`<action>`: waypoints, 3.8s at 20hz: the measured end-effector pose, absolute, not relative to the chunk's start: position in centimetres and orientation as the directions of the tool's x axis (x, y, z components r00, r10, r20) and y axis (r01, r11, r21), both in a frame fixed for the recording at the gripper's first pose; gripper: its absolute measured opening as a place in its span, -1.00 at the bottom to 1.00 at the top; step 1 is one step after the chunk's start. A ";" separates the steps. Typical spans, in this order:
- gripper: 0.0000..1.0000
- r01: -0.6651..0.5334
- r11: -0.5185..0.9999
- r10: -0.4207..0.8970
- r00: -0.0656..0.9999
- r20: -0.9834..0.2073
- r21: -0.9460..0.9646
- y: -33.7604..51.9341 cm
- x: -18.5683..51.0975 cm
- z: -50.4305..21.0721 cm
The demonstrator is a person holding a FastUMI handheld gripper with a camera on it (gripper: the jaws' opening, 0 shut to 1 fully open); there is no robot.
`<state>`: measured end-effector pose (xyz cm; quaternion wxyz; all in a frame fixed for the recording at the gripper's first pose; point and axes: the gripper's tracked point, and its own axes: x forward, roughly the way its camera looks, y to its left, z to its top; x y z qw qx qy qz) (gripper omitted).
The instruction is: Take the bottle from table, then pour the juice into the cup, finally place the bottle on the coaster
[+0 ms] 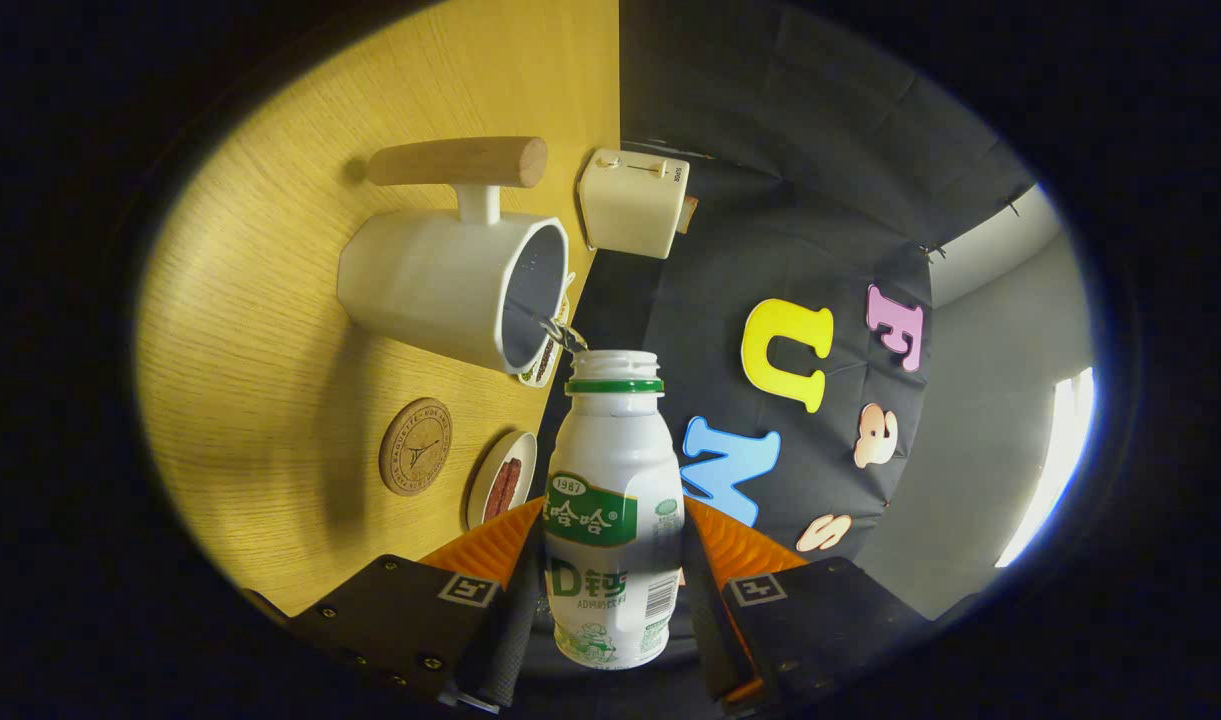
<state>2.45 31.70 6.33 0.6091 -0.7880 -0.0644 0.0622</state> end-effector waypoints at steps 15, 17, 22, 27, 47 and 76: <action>0.37 0.060 -0.295 0.194 0.981 0.001 -0.954 32.1 1.9 6.8; 0.37 0.059 -0.301 0.194 0.981 0.000 -0.952 32.2 1.8 6.8; 0.37 0.054 -0.324 0.193 0.981 -0.010 -0.944 32.5 1.8 6.7; 0.37 0.051 -0.341 0.198 0.980 -0.019 -0.938 32.9 1.5 6.4; 0.37 0.050 -0.400 0.190 0.981 -0.030 -0.915 33.7 1.7 4.9; 0.37 -0.030 -0.157 0.168 0.984 -0.057 -0.987 33.9 2.2 3.5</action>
